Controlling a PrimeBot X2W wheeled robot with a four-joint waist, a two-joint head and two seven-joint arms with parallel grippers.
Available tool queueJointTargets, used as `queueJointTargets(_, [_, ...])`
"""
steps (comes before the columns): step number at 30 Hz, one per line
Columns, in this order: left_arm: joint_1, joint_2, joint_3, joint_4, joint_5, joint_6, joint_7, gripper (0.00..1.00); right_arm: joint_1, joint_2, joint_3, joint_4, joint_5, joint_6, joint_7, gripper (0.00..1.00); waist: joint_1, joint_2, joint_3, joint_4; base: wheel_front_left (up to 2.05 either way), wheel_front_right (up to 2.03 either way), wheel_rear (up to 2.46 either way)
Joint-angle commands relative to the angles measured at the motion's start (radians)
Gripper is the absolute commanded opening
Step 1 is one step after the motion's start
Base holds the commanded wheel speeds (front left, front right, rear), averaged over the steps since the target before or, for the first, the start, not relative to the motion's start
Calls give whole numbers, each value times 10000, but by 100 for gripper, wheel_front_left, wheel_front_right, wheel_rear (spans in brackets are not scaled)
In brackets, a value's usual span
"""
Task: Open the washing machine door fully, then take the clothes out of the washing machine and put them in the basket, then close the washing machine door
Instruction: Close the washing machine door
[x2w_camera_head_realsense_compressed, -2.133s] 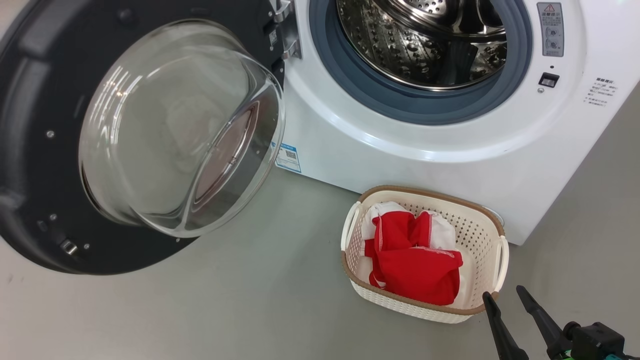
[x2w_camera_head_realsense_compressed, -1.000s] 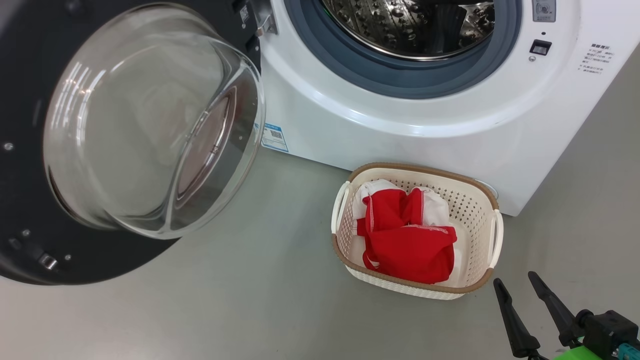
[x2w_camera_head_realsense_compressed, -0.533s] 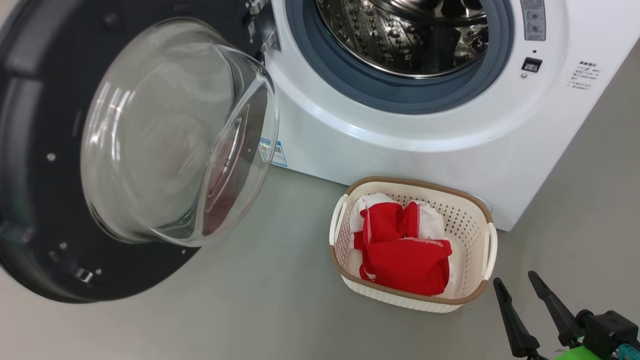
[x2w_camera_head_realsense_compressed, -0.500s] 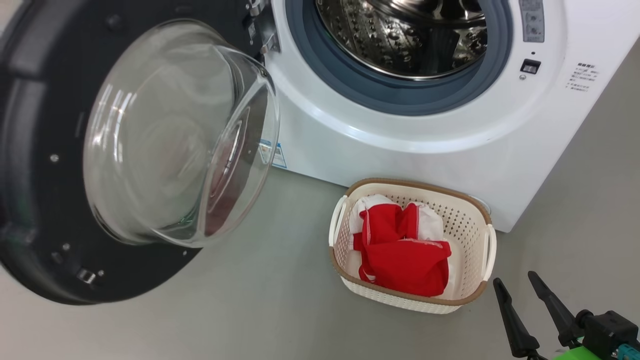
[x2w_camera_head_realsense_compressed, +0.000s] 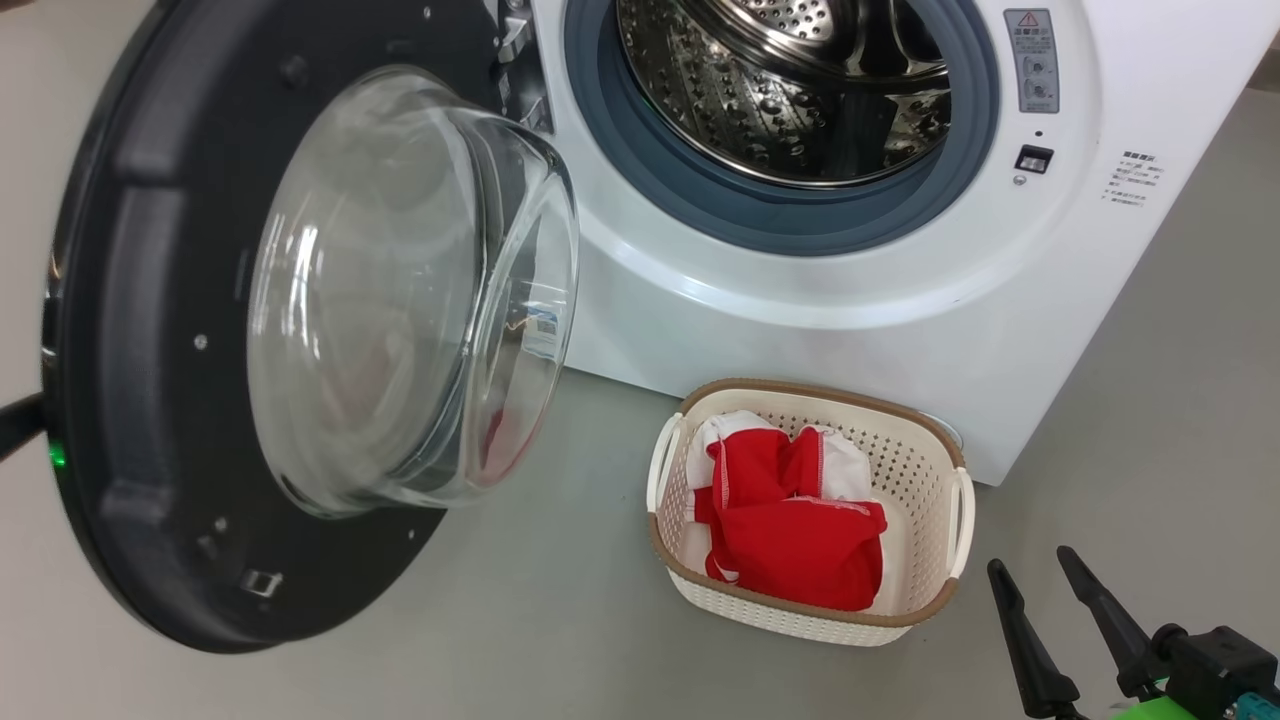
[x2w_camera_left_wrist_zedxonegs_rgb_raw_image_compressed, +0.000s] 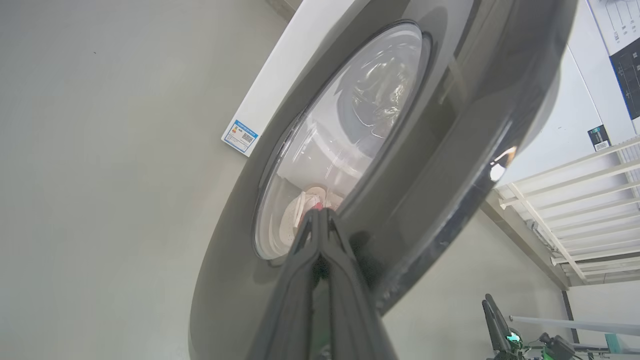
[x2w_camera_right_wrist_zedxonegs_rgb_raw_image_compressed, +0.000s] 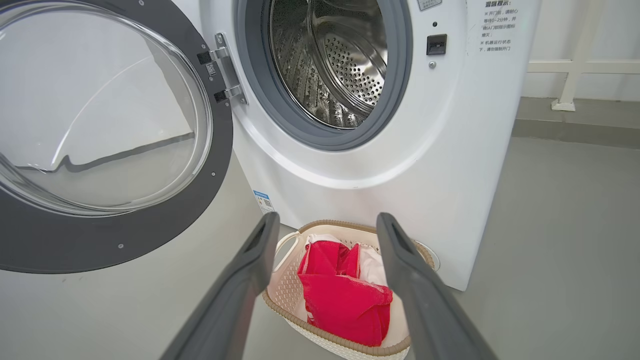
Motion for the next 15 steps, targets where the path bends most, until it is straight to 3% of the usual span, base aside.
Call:
queueJointTargets(1, [-51, 504, 265, -581, -231, -69, 184, 0, 35, -137, 97, -267, -116, 63, -65, 100, -1, 0, -48, -51, 0, 0, 0])
queueJointTargets(15, [449, 310, -306, -2419, -833, -69, 576, 0, 120, -15, -26, -339, -195, 63, -65, 100, -1, 0, -249, -358, 0, 0, 0])
